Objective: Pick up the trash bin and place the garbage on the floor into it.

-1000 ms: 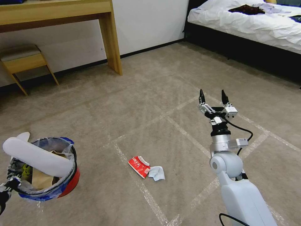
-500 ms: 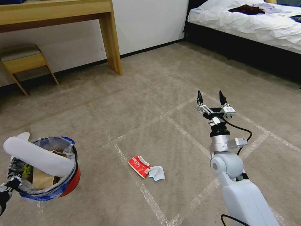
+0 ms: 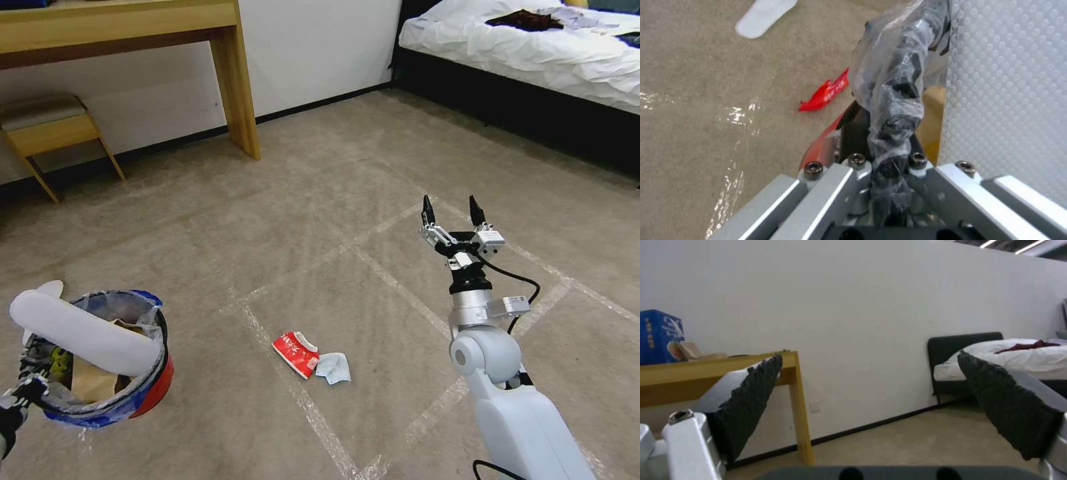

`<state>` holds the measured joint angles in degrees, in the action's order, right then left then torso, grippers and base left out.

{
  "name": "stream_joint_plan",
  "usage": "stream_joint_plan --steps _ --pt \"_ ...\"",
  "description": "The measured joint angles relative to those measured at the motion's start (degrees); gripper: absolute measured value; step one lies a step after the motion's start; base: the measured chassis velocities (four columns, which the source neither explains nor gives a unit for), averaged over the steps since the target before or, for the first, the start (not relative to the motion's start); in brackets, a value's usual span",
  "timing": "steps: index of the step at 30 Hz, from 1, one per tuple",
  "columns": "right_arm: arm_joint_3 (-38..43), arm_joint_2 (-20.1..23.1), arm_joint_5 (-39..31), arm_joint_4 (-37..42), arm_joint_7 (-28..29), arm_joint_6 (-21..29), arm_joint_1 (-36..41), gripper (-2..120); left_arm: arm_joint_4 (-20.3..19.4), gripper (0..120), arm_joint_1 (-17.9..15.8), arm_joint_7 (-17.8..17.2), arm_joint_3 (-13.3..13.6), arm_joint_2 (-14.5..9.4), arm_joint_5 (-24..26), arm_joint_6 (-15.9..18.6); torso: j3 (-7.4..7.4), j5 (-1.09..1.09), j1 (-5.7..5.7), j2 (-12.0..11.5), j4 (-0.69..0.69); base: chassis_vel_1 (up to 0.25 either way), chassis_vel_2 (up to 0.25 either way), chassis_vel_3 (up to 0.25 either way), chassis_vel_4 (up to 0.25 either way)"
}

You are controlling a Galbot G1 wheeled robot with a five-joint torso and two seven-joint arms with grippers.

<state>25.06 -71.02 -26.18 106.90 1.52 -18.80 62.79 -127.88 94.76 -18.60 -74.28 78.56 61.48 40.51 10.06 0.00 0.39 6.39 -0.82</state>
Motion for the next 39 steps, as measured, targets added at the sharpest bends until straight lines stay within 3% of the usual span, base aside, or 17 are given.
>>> stream_joint_plan --steps 21,29,32,34,35,37,38,39 --pt "1.15 0.04 0.77 1.82 0.1 0.61 2.06 100 -1.17 0 0.5 0.04 0.49 0.38 -0.32 0.03 0.0 0.0 0.0 0.0 0.0 0.0 0.0 0.0 0.0" --pt "0.06 0.84 1.12 2.26 1.2 3.07 2.4 100 -1.19 0 0.57 0.06 0.48 0.46 -0.32 0.04 0.0 0.0 0.0 0.0 0.0 0.0 0.0 0.0 0.0" --pt "-1.92 1.96 0.43 2.47 2.75 6.39 2.25 100 -1.18 0 0.55 0.07 0.5 0.44 -0.33 0.04 0.0 0.0 0.0 0.0 0.0 0.0 0.0 0.0 0.0" --pt "-5.45 5.55 -1.99 3.15 6.67 14.69 1.97 100 -1.02 0 0.44 0.08 0.55 0.39 -0.36 0.04 0.0 0.01 0.0 0.0 -0.01 0.0 0.0 0.0 0.0" --pt "-5.45 5.55 -1.99 3.15 6.67 14.69 1.97 100 -1.02 0 0.44 0.08 0.55 0.39 -0.36 0.04 0.0 0.01 0.0 0.0 -0.01 0.0 0.0 0.0 0.0" --pt "-10.75 9.73 -7.12 3.4 12.82 27.75 0.93 100 -0.61 0 0.18 0.09 0.55 0.35 -0.34 0.04 0.01 0.0 0.01 -0.01 -0.01 0.0 0.0 0.0 0.0" --pt "-10.75 9.73 -7.12 3.4 12.82 27.75 0.93 100 -0.61 0 0.18 0.09 0.55 0.35 -0.34 0.04 0.01 0.0 0.01 -0.01 -0.01 0.0 0.0 0.0 0.0" --pt "-12.58 10.89 -9.06 3.28 15.03 32.18 0.19 100 -0.48 0 0.15 0.09 0.53 0.35 -0.36 0.04 0.01 0.01 0.0 0.0 0.0 0.0 0.0 0.0 0.0"
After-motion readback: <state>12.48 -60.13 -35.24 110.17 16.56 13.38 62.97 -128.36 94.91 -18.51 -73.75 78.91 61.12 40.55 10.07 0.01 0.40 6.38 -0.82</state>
